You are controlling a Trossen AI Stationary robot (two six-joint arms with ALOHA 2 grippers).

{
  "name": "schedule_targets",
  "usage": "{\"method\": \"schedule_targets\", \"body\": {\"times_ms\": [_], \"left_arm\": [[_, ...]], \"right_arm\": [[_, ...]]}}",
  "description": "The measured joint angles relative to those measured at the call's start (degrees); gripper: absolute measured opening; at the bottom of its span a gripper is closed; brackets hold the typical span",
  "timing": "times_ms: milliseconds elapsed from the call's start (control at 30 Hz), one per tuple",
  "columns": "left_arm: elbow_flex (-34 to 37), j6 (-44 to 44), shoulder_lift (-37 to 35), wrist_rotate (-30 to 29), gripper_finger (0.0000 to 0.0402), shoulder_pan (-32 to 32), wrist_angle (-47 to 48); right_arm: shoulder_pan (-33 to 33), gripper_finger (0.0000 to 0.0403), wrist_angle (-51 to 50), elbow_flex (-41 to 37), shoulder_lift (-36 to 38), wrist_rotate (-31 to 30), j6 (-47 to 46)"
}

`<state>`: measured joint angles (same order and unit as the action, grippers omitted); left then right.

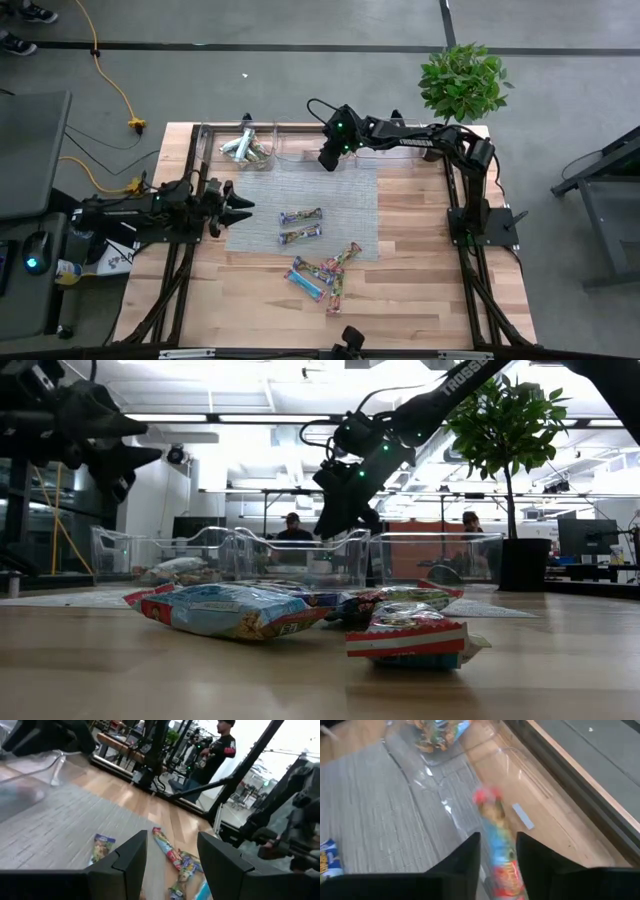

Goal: Pick and place Granola Bars by type
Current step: Put the red granola bar into the middle transparent bin

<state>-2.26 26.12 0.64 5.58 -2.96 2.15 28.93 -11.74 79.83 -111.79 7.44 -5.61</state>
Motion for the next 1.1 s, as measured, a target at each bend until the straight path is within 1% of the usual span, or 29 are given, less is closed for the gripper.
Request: {"method": "schedule_targets", "body": {"times_ms": [167, 300, 433, 500, 567, 600, 667, 767, 833, 900, 967, 1033, 1100], "left_arm": [[0.00, -1.02, -0.02, -1.06, 0.0172, 0.00, 0.27], [-0.02, -9.62, -0.02, -2.37, 0.0172, -0.01, 0.66], [-0.02, -18.62, -0.02, -2.71, 0.0172, 0.00, 0.76], [-0.02, -21.16, -0.02, -2.73, 0.0172, 0.00, 0.77], [-0.02, -21.89, -0.02, -2.73, 0.0172, 0.00, 0.79], [-0.02, -21.94, -0.02, -2.73, 0.0172, 0.00, 0.80], [-0.02, -21.98, -0.02, -2.73, 0.0172, 0.00, 0.81], [-0.02, -21.98, -0.02, -2.72, 0.0172, 0.00, 0.83], [0.00, -22.04, -0.02, -2.71, 0.0172, 0.00, 0.81], [0.00, -23.14, -0.02, -2.71, 0.0172, 0.00, 0.83], [0.00, -24.40, -0.02, -2.71, 0.0172, 0.00, 0.83], [0.00, -25.73, -0.02, -2.76, 0.0172, 0.00, 0.84], [0.01, -26.95, -0.02, -3.04, 0.0172, 0.00, 0.86]], "right_arm": [[0.00, 0.0175, 1.11, 0.00, 0.31, 0.93, 1.62], [-0.19, 0.0218, 3.21, 0.00, 1.81, 5.27, 2.87], [-2.67, 0.0237, 2.31, 0.04, 4.97, 8.19, 6.87], [-5.12, 0.0239, -0.38, 0.04, 6.86, 9.74, 9.93], [-8.29, 0.0240, -5.12, 0.05, 8.53, 10.53, 13.15], [-10.24, 0.0240, -8.11, 0.07, 9.44, 10.20, 14.55], [-14.63, 0.0240, -15.30, 0.09, 10.53, 7.62, 17.92], [-21.25, 0.0240, -25.84, 0.09, 11.02, 1.02, 22.39], [-24.96, 0.0239, -30.20, 0.08, 10.98, -2.20, 22.83], [-28.19, 0.0237, -31.69, -0.27, 10.99, -4.81, 21.81], [-31.18, 0.0233, -31.07, -1.61, 10.99, -6.81, 20.84], [-33.86, 0.0231, -30.38, -3.39, 10.98, -7.02, 20.82], [-36.29, 0.0230, -27.93, -5.63, 10.97, -5.86, 20.42]]}}
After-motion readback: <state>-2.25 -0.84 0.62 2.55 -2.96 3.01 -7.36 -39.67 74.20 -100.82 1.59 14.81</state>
